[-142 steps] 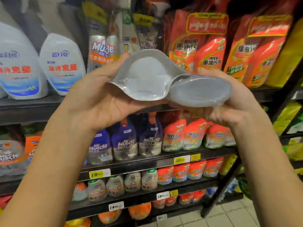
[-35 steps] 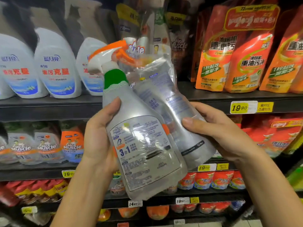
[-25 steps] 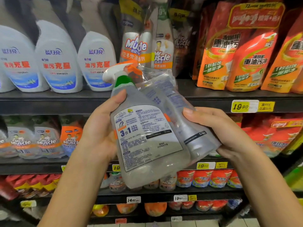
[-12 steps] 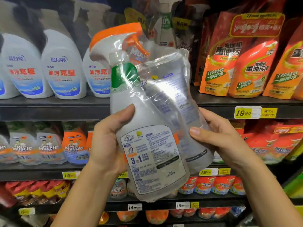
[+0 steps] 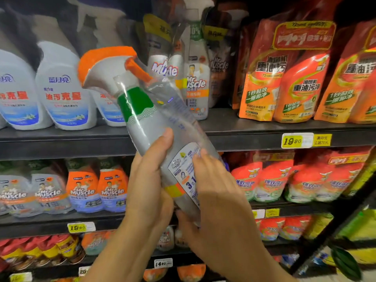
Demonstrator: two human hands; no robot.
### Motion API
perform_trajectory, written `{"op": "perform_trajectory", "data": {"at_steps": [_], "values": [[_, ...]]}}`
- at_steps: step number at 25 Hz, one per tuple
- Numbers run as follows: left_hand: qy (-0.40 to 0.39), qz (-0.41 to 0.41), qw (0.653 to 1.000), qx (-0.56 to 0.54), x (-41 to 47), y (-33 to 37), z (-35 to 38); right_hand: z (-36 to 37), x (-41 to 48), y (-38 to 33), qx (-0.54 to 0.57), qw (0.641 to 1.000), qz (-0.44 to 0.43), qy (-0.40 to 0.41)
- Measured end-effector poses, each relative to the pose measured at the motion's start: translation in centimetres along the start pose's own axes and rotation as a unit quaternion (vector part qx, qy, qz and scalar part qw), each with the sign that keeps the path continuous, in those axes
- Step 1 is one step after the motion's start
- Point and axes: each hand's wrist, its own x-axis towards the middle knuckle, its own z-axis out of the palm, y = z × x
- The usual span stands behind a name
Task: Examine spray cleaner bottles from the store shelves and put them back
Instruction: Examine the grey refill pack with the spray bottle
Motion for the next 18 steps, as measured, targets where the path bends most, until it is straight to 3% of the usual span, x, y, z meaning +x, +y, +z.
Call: {"op": "perform_trajectory", "data": {"at_steps": [2, 5, 7, 9, 11, 14, 18], "values": [[-0.019, 0.015, 1.0, 0.016, -0.4, -0.1, 0.4, 2.2, -0.8, 0.8, -0.014, 0.989, -0.027, 0.144], [-0.05, 0.055, 0.994, 0.074, -0.7, -0.3, 0.9, 3.4, 0.0, 1.1, 0.009, 0.977, -0.021, 0.214], [-0.094, 0.079, 0.983, 0.14, -0.7, 0.3, 1.0, 3.1, -0.1, 1.6, 0.089, 0.957, -0.021, 0.274], [-0.141, 0.1, 0.962, 0.212, -0.2, 1.6, 0.7, 1.7, -0.1, 2.7, 0.255, 0.914, -0.01, 0.316], [-0.11, 0.132, 0.956, 0.237, 1.2, 2.7, -0.4, 0.1, 0.3, 4.1, 0.452, 0.846, 0.017, 0.282], [-0.057, 0.126, 0.953, 0.269, 2.9, 1.7, -2.2, -0.5, 0.5, 5.9, 0.638, 0.743, 0.067, 0.194], [-0.133, 0.026, 0.968, 0.21, 3.3, -0.6, -3.8, 0.0, 0.3, 7.2, 0.707, 0.694, 0.073, 0.118]]}}
